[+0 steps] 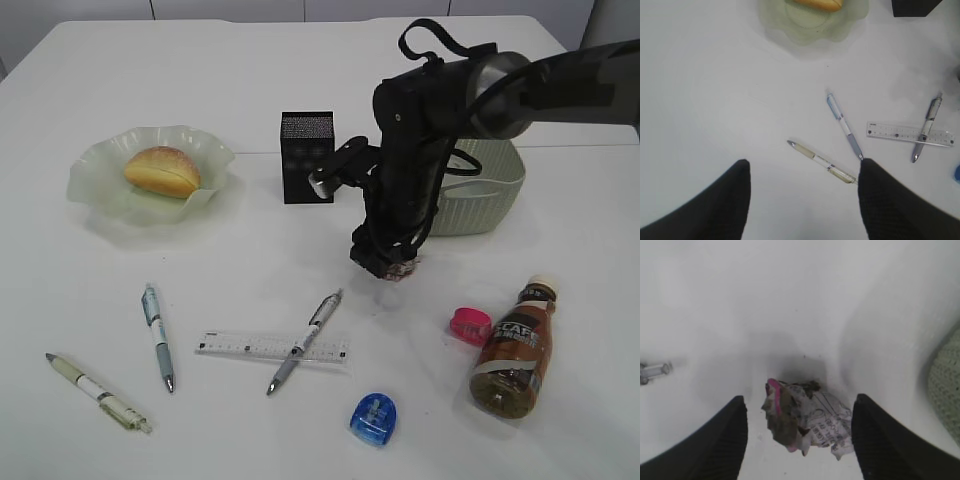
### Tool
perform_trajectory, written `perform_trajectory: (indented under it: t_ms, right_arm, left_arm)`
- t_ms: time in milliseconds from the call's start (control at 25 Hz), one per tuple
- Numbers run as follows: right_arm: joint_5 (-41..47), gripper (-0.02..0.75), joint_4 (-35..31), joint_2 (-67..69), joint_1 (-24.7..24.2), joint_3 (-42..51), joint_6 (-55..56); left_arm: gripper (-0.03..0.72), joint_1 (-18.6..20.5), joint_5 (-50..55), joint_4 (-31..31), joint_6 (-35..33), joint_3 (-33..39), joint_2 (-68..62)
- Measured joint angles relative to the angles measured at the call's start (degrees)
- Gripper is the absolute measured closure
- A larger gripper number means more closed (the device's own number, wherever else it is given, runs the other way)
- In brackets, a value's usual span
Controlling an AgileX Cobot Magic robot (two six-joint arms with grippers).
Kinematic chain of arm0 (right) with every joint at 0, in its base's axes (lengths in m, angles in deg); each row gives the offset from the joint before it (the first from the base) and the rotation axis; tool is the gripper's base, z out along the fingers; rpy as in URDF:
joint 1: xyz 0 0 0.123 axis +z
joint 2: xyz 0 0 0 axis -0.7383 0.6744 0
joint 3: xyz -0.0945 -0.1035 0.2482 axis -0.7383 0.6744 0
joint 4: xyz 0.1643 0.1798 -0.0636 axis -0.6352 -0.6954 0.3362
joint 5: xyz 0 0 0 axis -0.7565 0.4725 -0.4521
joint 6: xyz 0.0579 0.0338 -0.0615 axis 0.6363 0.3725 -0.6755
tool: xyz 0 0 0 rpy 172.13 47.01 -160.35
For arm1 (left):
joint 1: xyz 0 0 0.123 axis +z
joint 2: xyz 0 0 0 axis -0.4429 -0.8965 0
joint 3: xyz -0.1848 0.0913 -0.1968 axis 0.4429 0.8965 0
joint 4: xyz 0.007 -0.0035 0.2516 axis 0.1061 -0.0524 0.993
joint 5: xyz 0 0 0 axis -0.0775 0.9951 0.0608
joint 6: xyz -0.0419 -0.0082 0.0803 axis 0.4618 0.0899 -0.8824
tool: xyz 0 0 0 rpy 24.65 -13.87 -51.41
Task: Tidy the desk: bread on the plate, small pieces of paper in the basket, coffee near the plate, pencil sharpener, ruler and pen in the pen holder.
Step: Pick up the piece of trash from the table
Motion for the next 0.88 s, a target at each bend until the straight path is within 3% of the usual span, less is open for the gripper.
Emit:
perform_trajectory:
  t_ms: [880]
  right_arm:
    - [-0.22, 0.230, 0.00, 0.00, 0.03, 0.00, 0.00]
  left_arm:
    - [0.202, 0.00, 0.00, 0.00, 0.00, 0.00, 0.00]
